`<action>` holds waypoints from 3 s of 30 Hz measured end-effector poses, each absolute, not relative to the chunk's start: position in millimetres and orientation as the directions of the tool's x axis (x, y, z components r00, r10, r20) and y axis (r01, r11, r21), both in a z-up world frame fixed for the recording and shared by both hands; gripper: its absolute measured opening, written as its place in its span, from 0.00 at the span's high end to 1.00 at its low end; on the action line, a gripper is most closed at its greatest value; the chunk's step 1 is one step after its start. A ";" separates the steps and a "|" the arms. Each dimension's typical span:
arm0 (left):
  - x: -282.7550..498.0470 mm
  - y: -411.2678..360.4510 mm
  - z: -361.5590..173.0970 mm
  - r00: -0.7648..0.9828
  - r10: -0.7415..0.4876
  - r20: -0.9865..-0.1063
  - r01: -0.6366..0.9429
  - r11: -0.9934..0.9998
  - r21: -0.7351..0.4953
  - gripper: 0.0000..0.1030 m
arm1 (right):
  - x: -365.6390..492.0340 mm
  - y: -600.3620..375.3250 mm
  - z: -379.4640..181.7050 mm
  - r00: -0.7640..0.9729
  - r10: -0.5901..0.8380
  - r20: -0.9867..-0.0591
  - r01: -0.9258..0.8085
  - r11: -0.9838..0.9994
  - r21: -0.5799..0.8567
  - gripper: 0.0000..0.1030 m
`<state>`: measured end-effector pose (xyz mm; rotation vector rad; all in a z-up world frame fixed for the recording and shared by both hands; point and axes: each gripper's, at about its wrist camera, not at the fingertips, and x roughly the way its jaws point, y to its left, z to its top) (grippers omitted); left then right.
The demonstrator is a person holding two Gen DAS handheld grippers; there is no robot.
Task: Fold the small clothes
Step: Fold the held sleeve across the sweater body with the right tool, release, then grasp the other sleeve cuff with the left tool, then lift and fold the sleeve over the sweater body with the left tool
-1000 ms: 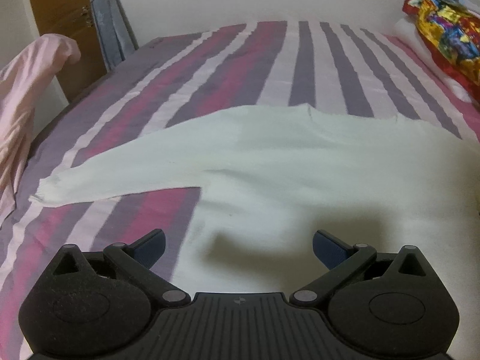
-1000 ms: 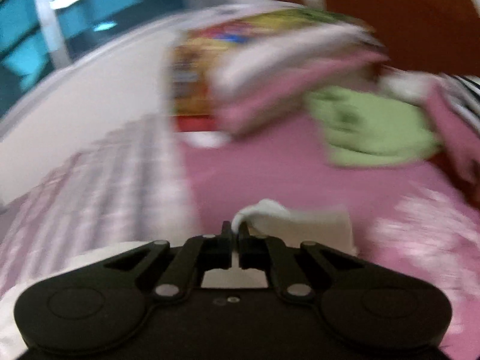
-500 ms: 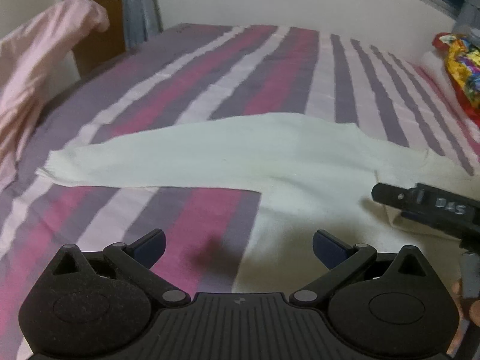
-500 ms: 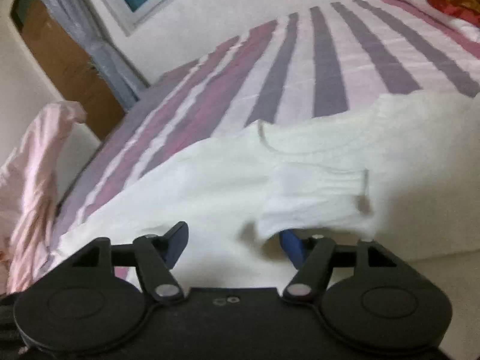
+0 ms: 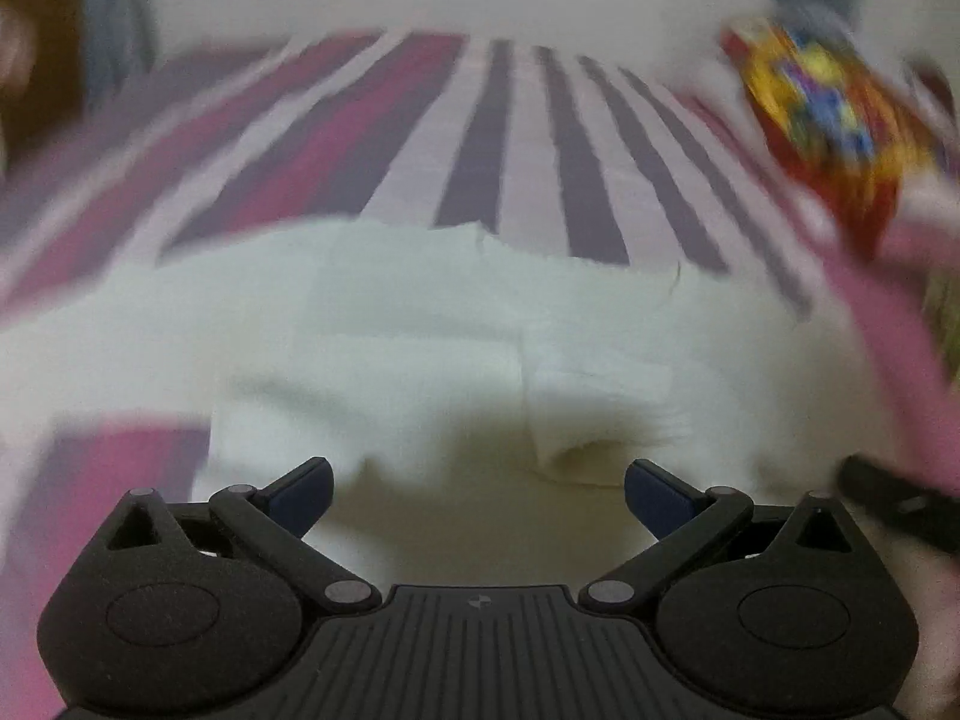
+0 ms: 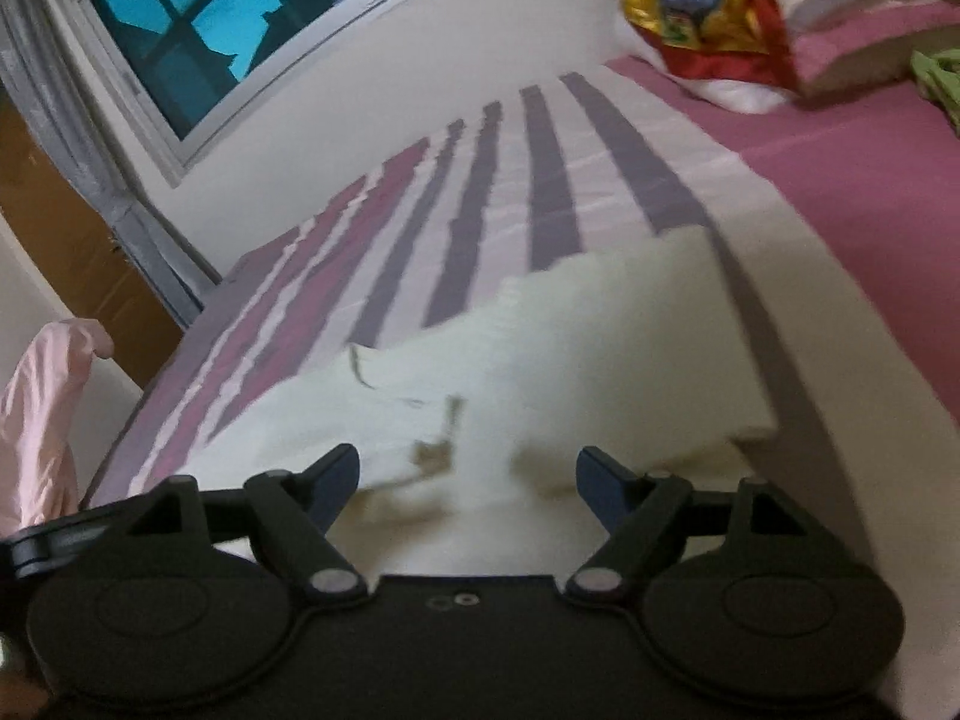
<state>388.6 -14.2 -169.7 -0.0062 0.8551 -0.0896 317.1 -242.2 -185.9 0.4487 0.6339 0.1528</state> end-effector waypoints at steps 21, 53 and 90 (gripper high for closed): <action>431.1 -34.5 -202.0 0.691 -0.112 -0.714 0.133 0.991 -0.027 0.36 | 277.2 -272.9 -207.7 0.806 0.300 -0.510 0.058 0.818 0.573 0.21; 437.1 31.3 -234.6 0.671 -0.267 -0.691 -0.120 0.881 -0.457 0.96 | 283.8 -264.1 -214.7 0.801 0.317 -0.507 0.052 0.807 0.588 0.17; 434.4 83.5 -230.7 0.734 -0.203 -0.648 -0.088 0.918 -0.387 0.95 | 343.3 -265.4 -217.3 0.786 0.055 -0.616 0.152 0.948 0.279 0.38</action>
